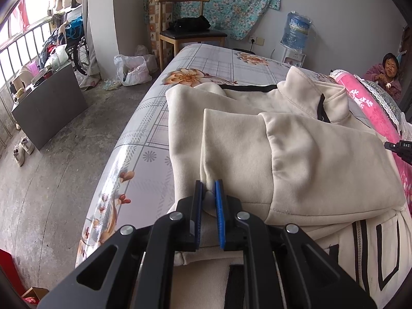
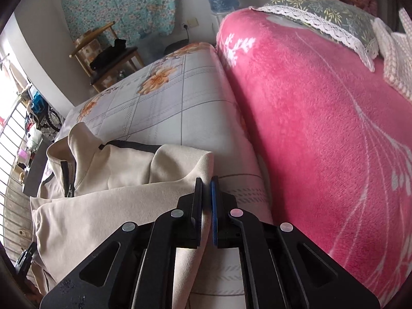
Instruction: Fold large clothes
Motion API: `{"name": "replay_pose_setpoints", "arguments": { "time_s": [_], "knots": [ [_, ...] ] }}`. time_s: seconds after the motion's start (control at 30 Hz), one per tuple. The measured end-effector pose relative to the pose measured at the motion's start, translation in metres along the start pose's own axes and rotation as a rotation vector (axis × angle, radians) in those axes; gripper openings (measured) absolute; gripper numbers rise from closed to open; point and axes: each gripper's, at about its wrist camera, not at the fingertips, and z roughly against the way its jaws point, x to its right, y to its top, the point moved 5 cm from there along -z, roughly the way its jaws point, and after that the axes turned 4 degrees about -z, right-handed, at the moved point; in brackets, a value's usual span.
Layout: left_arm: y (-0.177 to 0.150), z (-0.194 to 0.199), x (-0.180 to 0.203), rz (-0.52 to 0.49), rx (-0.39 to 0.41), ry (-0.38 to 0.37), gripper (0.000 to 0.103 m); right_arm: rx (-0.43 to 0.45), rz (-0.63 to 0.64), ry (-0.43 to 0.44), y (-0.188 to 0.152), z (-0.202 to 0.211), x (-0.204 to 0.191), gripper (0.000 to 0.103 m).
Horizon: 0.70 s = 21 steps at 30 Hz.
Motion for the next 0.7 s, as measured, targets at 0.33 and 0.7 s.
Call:
{"name": "replay_pose_setpoints", "arguments": {
  "time_s": [0.33,0.7],
  "knots": [
    [0.012,0.031,-0.018,0.071,0.054,-0.046,0.014,0.124,0.140,-0.054,-0.002,0.079,-0.015,0.057],
    [0.036,-0.003,0.040,0.003,-0.009,-0.121,0.014,-0.030,0.426,0.139,-0.053,0.039,-0.103,0.055]
  ]
}}
